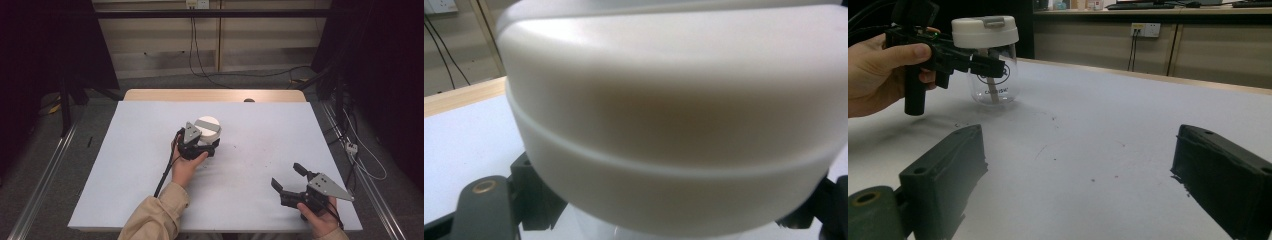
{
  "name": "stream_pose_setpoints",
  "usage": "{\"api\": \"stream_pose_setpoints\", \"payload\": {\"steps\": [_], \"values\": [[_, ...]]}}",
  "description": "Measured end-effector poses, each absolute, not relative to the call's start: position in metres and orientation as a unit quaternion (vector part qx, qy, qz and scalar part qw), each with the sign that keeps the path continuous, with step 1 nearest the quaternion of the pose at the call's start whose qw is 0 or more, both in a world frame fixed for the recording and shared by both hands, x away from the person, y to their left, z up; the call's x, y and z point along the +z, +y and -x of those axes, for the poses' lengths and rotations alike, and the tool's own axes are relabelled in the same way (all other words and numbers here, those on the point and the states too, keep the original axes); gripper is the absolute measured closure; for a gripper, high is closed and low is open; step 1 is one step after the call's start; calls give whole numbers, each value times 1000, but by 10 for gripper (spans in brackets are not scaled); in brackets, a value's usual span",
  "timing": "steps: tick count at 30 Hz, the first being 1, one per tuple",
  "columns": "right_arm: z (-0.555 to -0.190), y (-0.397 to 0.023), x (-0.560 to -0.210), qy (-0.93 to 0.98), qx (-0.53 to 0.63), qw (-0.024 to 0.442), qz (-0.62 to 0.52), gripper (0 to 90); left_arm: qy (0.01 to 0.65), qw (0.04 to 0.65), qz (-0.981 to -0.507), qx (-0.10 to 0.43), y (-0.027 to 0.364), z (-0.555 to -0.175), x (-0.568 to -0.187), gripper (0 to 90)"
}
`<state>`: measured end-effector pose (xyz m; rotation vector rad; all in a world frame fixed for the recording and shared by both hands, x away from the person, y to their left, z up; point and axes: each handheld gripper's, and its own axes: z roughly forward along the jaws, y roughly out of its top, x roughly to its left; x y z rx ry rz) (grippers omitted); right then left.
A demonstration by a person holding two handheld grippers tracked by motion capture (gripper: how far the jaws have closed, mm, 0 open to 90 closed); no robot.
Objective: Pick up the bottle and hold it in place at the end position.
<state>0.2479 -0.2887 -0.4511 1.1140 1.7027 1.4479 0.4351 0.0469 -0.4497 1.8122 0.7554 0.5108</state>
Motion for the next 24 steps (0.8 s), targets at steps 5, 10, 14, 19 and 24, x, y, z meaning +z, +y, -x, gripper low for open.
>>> {"api": "stream_pose_setpoints", "payload": {"steps": [5,10,14,19,24], "values": [[-249,-288,-451,647,550,316,-423,64,316,526,-760,213,47,-438,-452,188],[-249,-287,-452,645,551,315,-425,65,318,525,-760,213,46,-440,-455,188],[-249,-287,-452,646,551,314,-424,65,321,526,-759,211,44,-440,-457,187],[-249,-287,-452,646,551,314,-424,65,322,524,-760,211,43,-442,-459,187],[-249,-287,-452,648,549,313,-424,65,320,522,-761,213,42,-442,-459,188]]}}
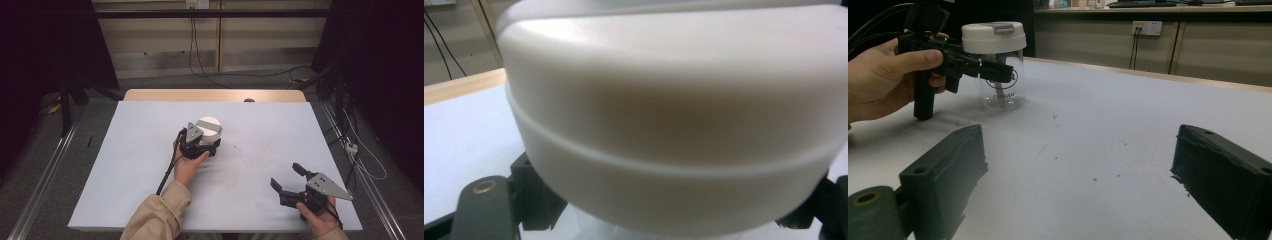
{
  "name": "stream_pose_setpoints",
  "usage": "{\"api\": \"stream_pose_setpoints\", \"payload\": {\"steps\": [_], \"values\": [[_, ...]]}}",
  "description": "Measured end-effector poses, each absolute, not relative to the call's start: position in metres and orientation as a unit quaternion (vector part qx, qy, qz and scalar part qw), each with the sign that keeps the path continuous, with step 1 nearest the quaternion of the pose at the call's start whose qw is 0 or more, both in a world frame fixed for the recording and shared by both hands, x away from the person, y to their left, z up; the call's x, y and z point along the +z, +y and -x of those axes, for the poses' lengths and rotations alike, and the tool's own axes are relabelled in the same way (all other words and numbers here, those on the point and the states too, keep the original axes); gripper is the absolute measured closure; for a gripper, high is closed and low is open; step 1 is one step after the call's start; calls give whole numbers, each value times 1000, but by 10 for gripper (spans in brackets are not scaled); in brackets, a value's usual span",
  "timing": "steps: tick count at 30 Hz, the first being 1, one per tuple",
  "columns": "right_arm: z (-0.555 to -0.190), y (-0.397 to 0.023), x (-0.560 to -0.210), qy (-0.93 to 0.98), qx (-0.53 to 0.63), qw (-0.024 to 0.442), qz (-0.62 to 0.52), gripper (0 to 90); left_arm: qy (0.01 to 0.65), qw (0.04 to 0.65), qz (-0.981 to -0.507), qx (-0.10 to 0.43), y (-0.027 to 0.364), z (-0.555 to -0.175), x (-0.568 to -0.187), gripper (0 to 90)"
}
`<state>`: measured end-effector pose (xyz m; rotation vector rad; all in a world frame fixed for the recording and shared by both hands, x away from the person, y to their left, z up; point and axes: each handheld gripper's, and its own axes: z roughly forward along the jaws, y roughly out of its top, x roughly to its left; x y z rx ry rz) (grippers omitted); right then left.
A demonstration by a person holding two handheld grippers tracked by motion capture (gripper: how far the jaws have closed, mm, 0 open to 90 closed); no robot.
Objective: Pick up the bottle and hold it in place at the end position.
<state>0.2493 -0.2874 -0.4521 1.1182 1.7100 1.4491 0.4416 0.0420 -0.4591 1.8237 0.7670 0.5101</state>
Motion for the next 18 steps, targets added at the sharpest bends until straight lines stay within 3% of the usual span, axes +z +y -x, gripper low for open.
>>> {"api": "stream_pose_setpoints", "payload": {"steps": [18], "values": [[-250,-287,-452,652,547,312,-422,65,310,522,-765,215,31,-445,-459,188]]}}
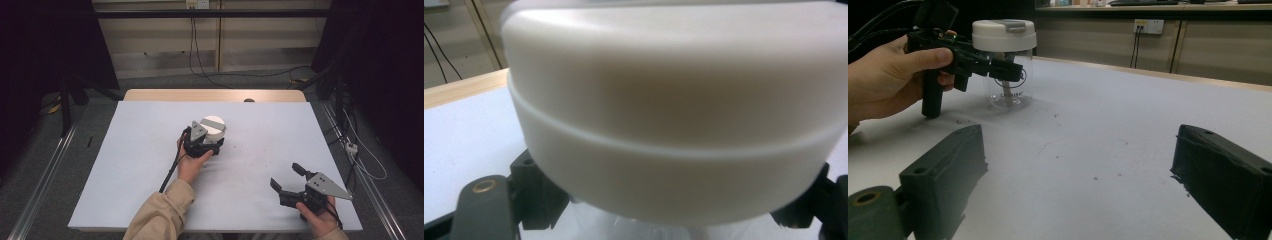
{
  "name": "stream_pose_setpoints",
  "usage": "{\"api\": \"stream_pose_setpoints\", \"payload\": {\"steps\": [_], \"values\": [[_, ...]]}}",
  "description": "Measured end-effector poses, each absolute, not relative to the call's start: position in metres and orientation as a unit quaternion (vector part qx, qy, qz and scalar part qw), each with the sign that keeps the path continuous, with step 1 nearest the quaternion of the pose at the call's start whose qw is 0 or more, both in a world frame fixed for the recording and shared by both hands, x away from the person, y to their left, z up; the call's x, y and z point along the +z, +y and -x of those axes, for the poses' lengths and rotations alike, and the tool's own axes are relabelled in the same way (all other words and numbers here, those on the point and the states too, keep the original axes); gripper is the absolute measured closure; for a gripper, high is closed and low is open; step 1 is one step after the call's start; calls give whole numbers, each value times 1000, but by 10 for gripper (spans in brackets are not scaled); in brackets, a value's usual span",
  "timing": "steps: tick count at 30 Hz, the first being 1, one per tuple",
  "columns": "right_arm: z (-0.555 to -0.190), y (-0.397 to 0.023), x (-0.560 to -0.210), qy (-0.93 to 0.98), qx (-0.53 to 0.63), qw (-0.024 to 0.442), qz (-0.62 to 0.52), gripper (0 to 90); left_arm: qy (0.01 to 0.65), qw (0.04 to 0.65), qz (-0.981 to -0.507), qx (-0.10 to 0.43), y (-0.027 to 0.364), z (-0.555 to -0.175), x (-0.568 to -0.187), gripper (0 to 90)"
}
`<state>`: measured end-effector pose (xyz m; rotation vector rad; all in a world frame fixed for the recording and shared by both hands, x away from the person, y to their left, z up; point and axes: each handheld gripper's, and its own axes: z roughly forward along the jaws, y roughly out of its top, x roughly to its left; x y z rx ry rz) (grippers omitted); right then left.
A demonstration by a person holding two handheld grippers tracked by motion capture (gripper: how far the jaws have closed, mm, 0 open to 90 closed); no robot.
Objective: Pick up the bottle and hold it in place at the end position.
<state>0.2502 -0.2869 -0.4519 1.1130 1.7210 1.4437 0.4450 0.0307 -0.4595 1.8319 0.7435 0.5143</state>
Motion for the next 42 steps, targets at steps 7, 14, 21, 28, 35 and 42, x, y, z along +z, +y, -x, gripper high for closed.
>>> {"api": "stream_pose_setpoints", "payload": {"steps": [7,14,21,28,35,42], "values": [[-254,-282,-448,662,545,298,-420,70,311,525,-764,212,31,-446,-460,188],[-266,-271,-446,683,531,283,-414,67,309,524,-764,214,31,-445,-460,188],[-282,-258,-443,690,525,269,-419,81,308,523,-765,217,30,-445,-460,188],[-298,-241,-439,697,524,263,-413,119,307,521,-766,218,29,-444,-461,188],[-318,-226,-432,697,525,264,-412,170,303,518,-768,223,29,-444,-461,188],[-332,-216,-426,701,524,260,-408,334,304,517,-769,222,29,-444,-460,189]]}}
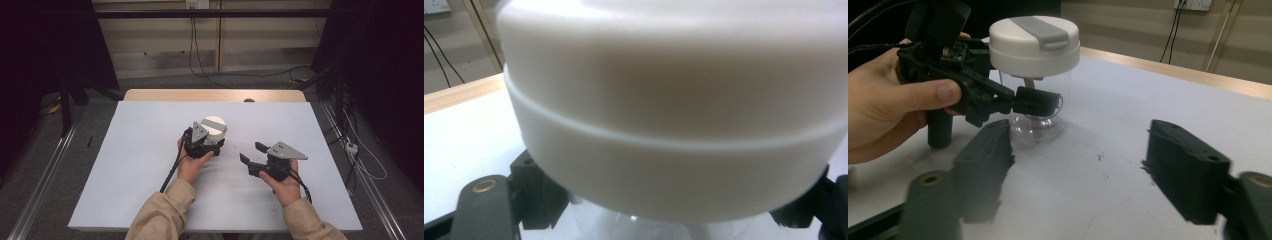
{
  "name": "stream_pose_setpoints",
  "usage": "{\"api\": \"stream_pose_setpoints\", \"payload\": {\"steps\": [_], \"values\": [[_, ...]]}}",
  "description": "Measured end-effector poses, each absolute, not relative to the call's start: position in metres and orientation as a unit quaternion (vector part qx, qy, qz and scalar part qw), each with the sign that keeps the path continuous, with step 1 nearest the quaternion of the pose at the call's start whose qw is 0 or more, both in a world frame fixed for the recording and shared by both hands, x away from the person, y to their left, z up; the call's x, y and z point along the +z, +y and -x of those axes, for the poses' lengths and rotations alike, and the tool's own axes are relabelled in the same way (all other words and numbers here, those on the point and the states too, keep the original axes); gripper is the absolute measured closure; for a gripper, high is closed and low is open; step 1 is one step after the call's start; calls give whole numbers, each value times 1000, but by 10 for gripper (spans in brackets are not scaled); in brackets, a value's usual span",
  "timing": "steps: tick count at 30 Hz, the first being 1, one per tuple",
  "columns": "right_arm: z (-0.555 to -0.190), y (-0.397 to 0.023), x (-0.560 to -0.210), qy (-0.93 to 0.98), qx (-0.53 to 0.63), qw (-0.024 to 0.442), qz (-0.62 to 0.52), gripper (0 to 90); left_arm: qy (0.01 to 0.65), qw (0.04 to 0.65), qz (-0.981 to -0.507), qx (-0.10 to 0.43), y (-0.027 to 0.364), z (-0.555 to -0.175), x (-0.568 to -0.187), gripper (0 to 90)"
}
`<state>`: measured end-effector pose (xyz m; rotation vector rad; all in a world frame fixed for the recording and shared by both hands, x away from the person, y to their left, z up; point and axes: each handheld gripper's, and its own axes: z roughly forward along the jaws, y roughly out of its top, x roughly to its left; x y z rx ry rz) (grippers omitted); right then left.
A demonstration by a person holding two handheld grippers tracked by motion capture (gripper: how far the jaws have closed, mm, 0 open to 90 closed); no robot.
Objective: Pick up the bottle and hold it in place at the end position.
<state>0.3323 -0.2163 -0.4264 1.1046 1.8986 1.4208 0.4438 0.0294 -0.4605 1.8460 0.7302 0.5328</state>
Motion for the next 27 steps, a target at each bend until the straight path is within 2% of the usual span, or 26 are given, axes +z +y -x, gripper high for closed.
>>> {"api": "stream_pose_setpoints", "payload": {"steps": [2,4,8,9,10,14,15,18,27], "values": [[-336,-214,-426,700,525,259,-408,419,304,516,-769,222,29,-443,-461,189],[-338,-213,-426,702,526,257,-407,455,304,515,-770,223,29,-443,-460,188],[-346,-207,-426,711,519,252,-403,649,304,514,-770,222,29,-443,-461,189],[-346,-207,-426,711,519,252,-403,649,304,514,-770,222,29,-443,-461,189],[-349,-206,-425,711,520,249,-403,718,304,514,-771,222,29,-443,-461,189],[-353,-204,-425,712,519,245,-404,782,305,513,-771,222,29,-443,-461,189],[-356,-202,-425,716,518,241,-401,846,305,513,-771,222,29,-443,-461,189],[-359,-200,-423,719,520,232,-398,897,303,511,-772,225,28,-443,-461,189],[-369,-188,-417,726,517,225,-394,900,304,510,-772,225,28,-443,-461,189]]}}
